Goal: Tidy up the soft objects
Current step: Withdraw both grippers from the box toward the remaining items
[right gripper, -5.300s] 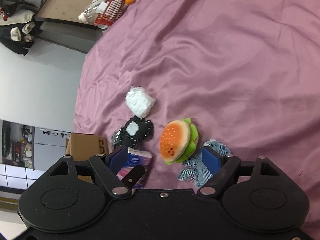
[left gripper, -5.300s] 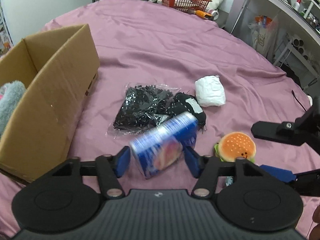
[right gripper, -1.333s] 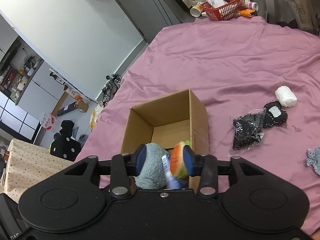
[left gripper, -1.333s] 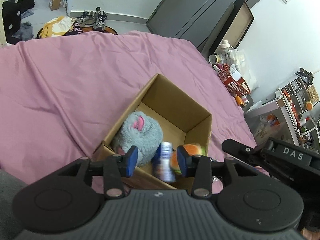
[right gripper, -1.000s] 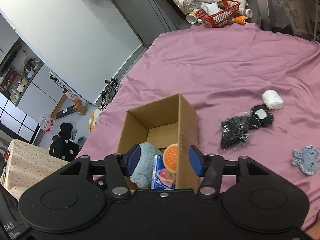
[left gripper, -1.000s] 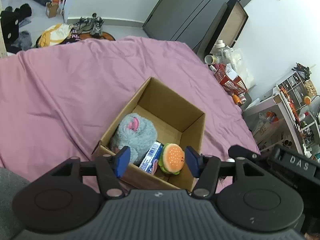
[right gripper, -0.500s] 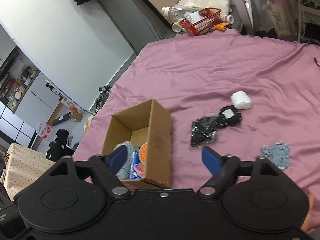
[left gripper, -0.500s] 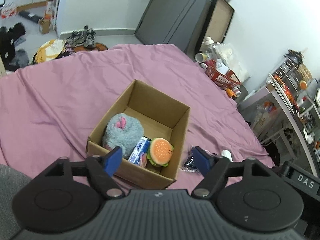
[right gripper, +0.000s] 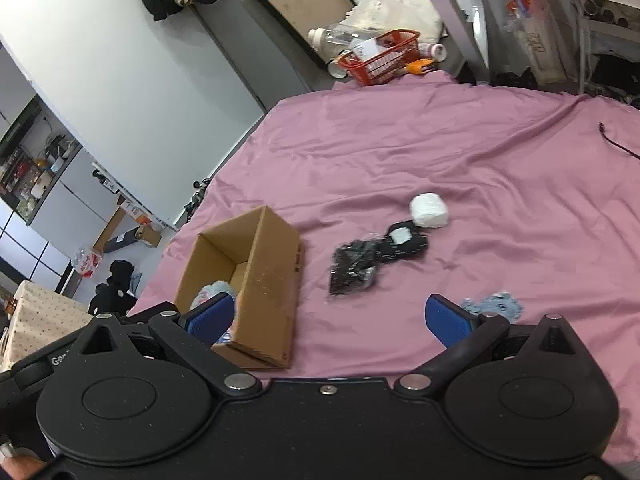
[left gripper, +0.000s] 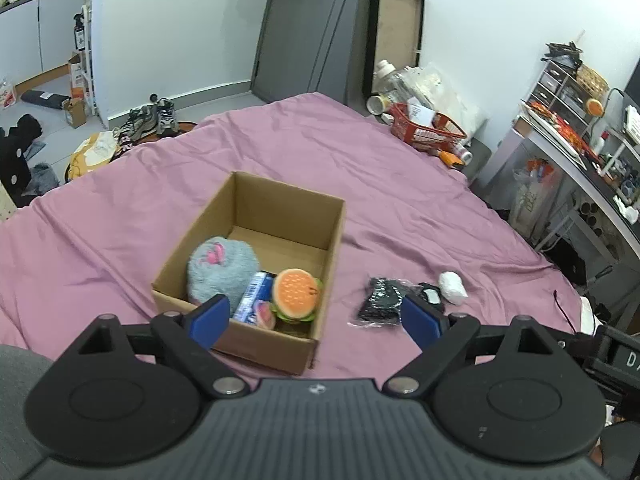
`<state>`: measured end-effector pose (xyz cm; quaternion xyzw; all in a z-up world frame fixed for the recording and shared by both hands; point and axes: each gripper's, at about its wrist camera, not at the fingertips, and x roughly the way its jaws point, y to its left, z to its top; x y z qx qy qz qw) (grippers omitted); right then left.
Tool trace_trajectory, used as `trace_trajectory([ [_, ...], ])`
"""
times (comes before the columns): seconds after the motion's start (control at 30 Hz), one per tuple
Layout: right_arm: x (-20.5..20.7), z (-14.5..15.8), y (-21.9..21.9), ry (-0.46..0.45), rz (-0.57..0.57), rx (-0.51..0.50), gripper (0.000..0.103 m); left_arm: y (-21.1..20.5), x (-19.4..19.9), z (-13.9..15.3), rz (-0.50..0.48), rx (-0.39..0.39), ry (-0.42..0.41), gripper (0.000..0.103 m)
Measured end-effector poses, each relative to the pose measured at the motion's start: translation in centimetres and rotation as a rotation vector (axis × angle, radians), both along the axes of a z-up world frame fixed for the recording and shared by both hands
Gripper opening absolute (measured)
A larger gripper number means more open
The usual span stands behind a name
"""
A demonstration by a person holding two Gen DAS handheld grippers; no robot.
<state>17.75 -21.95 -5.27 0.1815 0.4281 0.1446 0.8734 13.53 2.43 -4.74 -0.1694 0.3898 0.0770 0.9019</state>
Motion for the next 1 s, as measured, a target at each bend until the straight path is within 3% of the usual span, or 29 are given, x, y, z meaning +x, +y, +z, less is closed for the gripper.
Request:
trace_trajectory([
  [0.33, 0.6, -3.1, -4.7, 0.084, -0.098, 0.022, 0.103, -3.5, 0.2, -0.2, -0.027, 0.074, 0.002, 0.091],
  [0.5, 0.8, -5.8, -6.3, 0.154, -0.164, 0.093, 0.103, -5.1, 0.4, -0.4, -0.043, 0.125, -0.013, 0.091],
  [0.6, 0.9, -6.3, -7.1, 0.147, -0.177, 0.152, 0.103, -5.9, 0.5, -0.7, -0.059, 0.150, -0.031, 0.091],
  [0.8, 2.2, -8.4, -8.6, 0.204, -0.252, 0.249, 0.102, -7.5, 1.2, -2.0, -0.076, 0.150, -0.037, 0.091],
  [1.0, 3.1, -10.4, -9.7, 0.256, -0.299, 0.330, 0.090, -9.0, 3.0, -3.8, -0.092, 0.151, -0.021, 0.088],
])
